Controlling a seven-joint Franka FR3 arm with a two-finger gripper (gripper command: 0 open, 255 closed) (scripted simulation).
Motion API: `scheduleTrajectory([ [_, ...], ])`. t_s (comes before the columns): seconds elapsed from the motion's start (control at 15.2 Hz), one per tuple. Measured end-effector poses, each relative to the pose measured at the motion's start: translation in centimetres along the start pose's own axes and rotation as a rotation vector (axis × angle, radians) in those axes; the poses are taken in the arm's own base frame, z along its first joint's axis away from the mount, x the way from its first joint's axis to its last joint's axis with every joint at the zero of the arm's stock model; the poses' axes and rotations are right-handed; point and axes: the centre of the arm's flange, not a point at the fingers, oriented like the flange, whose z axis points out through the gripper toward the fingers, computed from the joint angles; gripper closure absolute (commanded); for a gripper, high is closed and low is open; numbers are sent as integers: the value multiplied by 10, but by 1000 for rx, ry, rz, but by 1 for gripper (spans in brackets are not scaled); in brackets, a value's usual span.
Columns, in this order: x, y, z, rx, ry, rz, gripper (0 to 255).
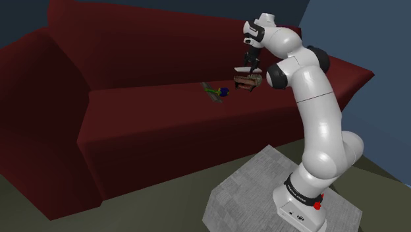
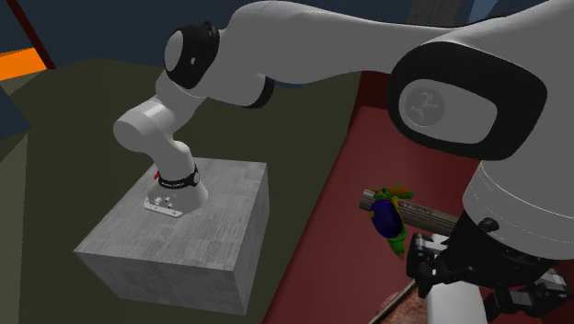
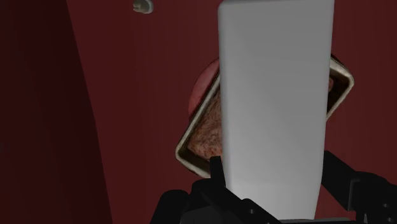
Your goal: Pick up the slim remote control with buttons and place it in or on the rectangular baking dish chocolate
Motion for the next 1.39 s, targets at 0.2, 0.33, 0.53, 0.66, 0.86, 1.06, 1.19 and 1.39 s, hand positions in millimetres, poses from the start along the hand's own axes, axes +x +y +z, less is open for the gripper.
scheduleTrajectory([
  [0.2,1,0,14,0,0,0,255],
  [0.33,-1,-1,25,0,0,0,255],
  [0.53,0,-2,33,0,0,0,255],
  [0.66,0,-2,34,0,0,0,255],
  [0.86,0,-2,34,0,0,0,0],
  [1.06,0,-2,34,-1,0,0,0],
  [1.19,0,-2,34,-1,0,0,0],
  [1.39,-1,-2,18,-2,-1,0,0],
])
